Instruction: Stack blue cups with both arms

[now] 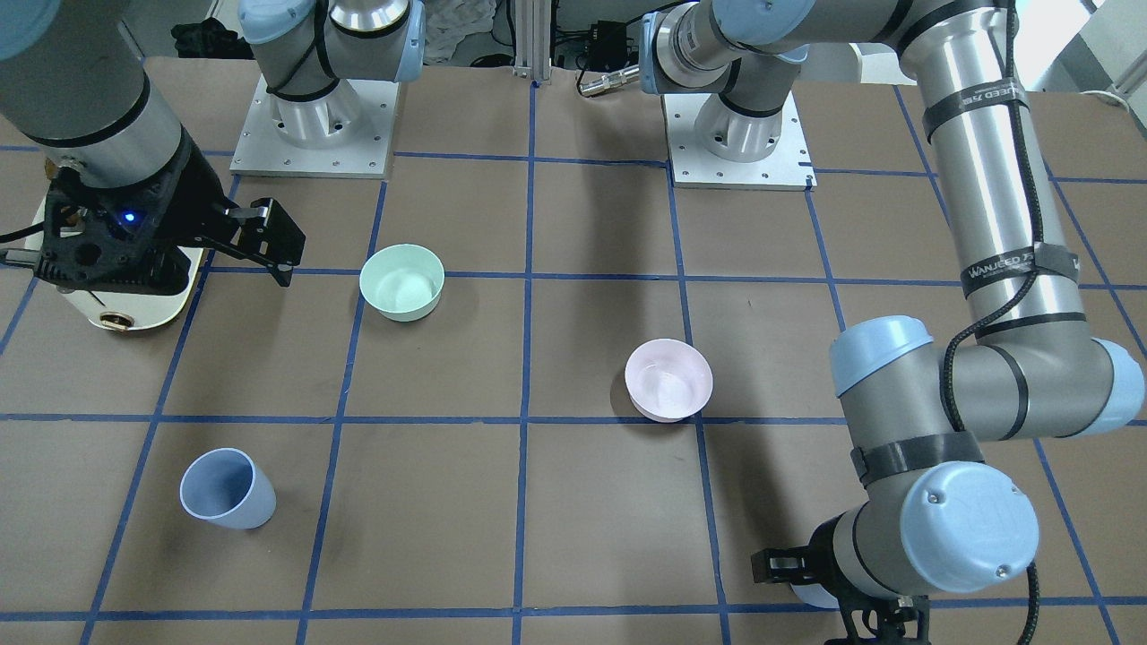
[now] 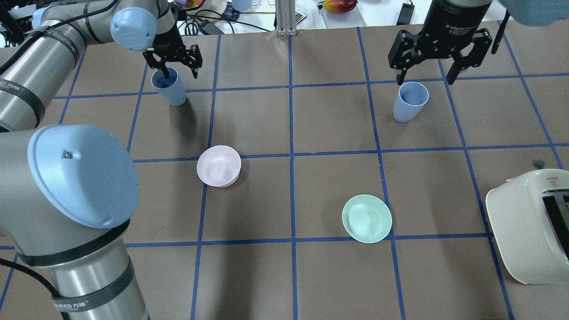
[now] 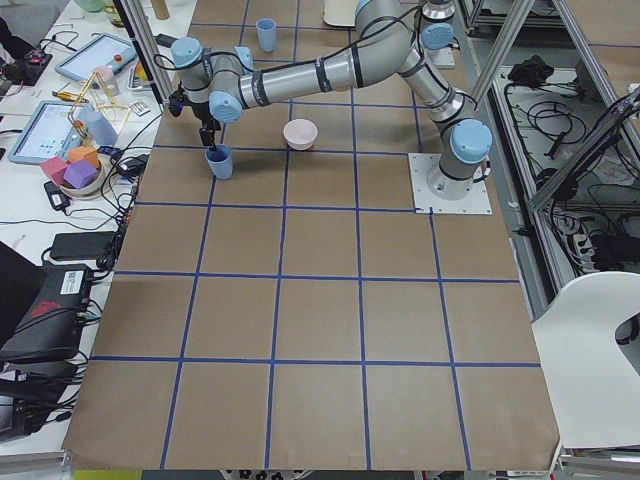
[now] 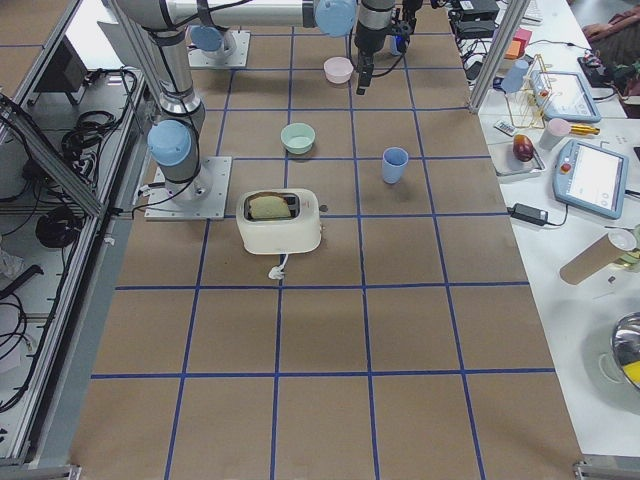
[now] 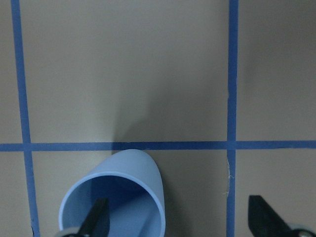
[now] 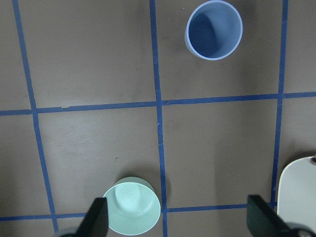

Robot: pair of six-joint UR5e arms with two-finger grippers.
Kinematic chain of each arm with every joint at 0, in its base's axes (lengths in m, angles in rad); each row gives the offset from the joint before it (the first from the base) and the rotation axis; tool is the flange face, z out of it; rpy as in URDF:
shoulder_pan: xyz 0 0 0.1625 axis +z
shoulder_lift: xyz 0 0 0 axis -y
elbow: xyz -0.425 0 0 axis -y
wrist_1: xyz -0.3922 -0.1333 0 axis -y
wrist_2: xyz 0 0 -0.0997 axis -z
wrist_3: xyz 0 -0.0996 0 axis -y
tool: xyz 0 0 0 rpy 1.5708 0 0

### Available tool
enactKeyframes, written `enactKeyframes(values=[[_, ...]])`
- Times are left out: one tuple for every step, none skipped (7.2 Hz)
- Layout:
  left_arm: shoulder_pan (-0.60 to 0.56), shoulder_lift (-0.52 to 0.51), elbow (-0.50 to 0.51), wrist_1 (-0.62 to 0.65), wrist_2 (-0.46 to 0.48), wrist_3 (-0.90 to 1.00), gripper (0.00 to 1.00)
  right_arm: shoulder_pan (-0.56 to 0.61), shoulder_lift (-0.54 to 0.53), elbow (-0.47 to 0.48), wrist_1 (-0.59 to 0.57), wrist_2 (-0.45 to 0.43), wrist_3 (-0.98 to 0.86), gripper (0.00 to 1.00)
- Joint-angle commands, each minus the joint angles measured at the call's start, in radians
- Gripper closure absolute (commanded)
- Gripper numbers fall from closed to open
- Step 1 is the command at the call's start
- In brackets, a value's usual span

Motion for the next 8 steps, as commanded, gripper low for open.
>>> enactKeyframes(values=[[0.0, 0.0, -0.004, 0.0, -0.006, 0.001, 0.99, 0.0, 0.002, -0.001, -0.002, 0.003, -0.001, 0.0], [0.0, 0.003, -0.003, 0.001, -0.003, 0.002, 1.0, 0.0, 0.001, -0.001, -0.017, 0.003, -0.002, 0.0], [0.0, 0.01, -0.003, 0.0, 0.001, 0.007, 1.0, 0.0, 0.001, -0.001, -0.024, 0.003, -0.002, 0.0], [-0.001, 0.022, 0.002, -0.003, 0.0, 0.008, 1.0, 0.0, -0.001, -0.001, -0.022, -0.006, -0.004, 0.0], [-0.021, 0.035, 0.009, -0.041, -0.003, -0.001, 1.0, -0.002, 0.001, -0.001, -0.031, -0.006, -0.004, 0.0], [-0.07, 0.059, 0.011, -0.067, -0.012, -0.05, 1.0, -0.002, 0.001, -0.001, -0.041, -0.006, -0.004, 0.0], [-0.133, 0.076, 0.011, -0.078, -0.046, -0.138, 1.0, -0.003, 0.001, -0.001, -0.05, -0.006, -0.005, 0.0], [-0.22, 0.088, 0.003, -0.098, -0.095, -0.321, 1.0, -0.005, 0.007, 0.007, -0.062, -0.008, -0.005, 0.0]])
